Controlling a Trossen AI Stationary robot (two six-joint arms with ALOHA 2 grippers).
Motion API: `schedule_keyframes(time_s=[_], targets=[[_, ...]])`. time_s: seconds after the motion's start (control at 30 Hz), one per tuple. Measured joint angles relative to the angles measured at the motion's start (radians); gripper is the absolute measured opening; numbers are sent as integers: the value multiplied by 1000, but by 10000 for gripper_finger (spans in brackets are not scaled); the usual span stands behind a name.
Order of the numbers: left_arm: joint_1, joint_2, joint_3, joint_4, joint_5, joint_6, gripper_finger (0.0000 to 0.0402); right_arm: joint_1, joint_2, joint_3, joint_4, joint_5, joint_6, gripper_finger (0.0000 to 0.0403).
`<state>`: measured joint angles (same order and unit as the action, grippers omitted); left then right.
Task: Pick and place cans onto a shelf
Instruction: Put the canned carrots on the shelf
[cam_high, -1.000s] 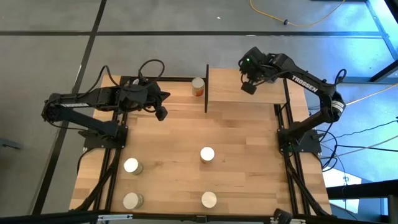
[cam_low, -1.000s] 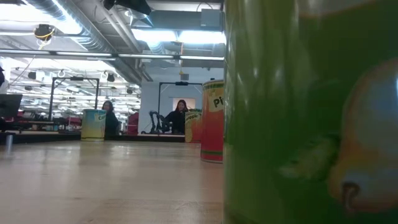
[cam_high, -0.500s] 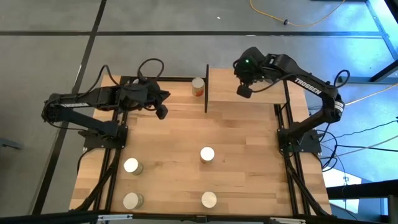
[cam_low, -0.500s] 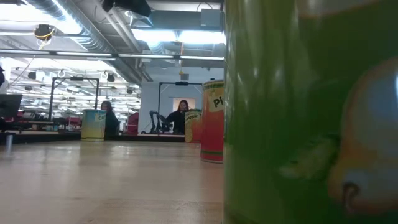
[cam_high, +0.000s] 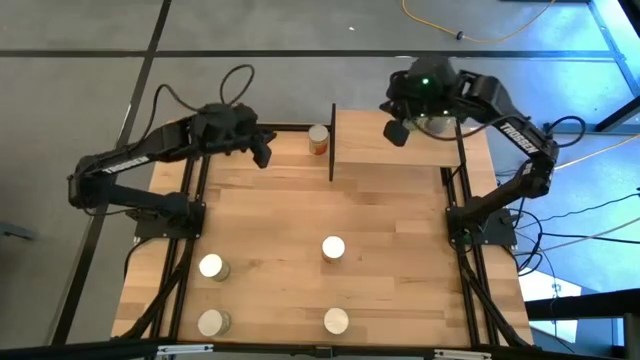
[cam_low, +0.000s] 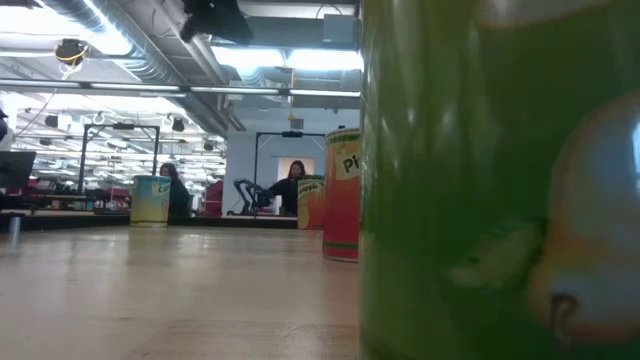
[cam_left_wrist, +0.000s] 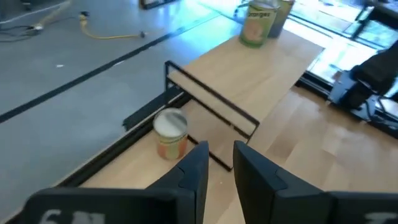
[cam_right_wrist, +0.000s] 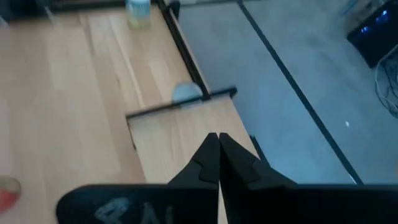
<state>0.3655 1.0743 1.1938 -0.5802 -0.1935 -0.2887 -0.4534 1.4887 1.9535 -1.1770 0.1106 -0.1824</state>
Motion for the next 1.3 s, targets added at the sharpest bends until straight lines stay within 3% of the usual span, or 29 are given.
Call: schedule_keyframes(time_s=[0.13,0.23,0.47,0.73,0.9,1.3], targets=[[101,44,0,11,137,21,67,0,0,67,-4,-4,45,0],[174,81,0,-33,178,1,67,0,0,98,-14,-5,50,0],[329,143,0,-257,76,-167,67,1,0,102,-26,-9,48,0],[461,151,-1,-443,67,-280,67,1,0,87,-42,-9,40,0],[524,163,-1,-506,12,-286,67,1,0,87,-41,-9,16,0],[580,352,-1,-511,58,-312,67,1,0,87,-88,-9,-37,0]])
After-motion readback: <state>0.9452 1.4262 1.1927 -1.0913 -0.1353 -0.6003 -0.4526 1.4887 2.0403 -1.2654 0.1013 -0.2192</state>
